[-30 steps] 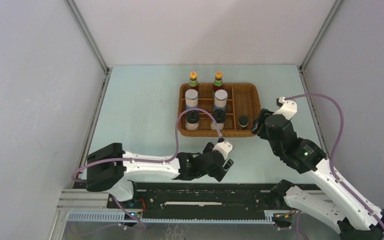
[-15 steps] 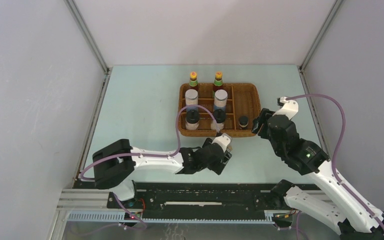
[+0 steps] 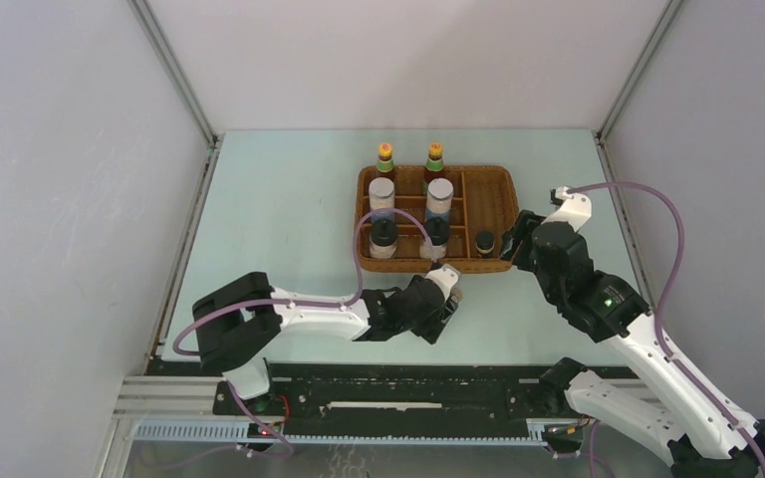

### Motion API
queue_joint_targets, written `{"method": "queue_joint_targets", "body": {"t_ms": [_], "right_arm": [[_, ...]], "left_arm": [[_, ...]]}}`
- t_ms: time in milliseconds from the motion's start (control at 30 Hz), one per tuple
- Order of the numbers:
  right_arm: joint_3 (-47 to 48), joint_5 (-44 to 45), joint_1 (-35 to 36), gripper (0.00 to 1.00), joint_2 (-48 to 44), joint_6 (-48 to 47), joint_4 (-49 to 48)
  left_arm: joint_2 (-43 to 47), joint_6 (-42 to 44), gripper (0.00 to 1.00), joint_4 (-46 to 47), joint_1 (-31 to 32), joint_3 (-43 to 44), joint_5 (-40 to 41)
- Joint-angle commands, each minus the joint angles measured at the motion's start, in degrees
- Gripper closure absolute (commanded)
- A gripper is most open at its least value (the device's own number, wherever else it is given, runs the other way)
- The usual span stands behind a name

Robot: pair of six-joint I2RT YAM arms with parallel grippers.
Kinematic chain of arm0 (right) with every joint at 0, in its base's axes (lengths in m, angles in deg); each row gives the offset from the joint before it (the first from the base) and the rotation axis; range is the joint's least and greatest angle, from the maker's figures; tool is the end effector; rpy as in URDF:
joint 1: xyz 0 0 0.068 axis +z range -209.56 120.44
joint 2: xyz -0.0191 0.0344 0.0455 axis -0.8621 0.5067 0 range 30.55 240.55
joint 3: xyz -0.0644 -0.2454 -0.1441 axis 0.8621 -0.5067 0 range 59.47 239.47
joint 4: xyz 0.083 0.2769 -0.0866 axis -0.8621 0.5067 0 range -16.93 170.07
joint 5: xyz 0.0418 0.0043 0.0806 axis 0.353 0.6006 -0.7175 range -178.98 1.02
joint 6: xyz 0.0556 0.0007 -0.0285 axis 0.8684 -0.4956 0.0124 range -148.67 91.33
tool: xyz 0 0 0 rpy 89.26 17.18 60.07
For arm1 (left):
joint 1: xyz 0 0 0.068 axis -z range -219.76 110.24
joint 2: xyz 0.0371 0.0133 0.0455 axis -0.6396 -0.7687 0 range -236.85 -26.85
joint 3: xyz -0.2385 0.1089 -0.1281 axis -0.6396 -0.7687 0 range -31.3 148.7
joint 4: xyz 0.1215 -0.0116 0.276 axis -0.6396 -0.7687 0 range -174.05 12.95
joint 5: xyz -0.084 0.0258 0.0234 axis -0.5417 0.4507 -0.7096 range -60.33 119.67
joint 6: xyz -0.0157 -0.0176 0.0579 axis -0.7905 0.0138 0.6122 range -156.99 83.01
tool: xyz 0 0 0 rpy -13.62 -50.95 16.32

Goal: Organize the condiment bottles
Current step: Pick up the bottle from the center of the board.

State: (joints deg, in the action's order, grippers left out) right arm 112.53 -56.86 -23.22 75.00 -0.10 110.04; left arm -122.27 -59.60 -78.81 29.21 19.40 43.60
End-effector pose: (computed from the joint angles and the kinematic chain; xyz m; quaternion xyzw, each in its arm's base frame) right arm 0.1710 0.0942 0.3602 0.0855 0.8330 0.0637 0.5430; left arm 0.1457 -0.3470 0.1489 0.3216 0.8652 -0.1852 0.3373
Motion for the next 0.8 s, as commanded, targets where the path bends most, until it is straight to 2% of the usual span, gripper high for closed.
{"method": "queue_joint_targets", "body": {"t_ms": [0, 433, 767], "right_arm": [[1.96, -0.81, -0.55, 0.34, 0.46, -1.31, -2.49], [1.66, -1.11, -1.22, 0.34, 0.49, -1.59, -2.08], [0.72, -1.75, -1.45, 0.34, -0.36, -2.09, -1.69]], "left_arm": [[-0.62, 1.26, 0.34, 1.53, -0.5, 3.25, -1.94], [-1.79, 2.13, 0.55, -0.82, -0.68, 5.0, -3.78], [2.42, 2.14, 0.69, -4.92, -0.6, 5.52, 0.38]]}}
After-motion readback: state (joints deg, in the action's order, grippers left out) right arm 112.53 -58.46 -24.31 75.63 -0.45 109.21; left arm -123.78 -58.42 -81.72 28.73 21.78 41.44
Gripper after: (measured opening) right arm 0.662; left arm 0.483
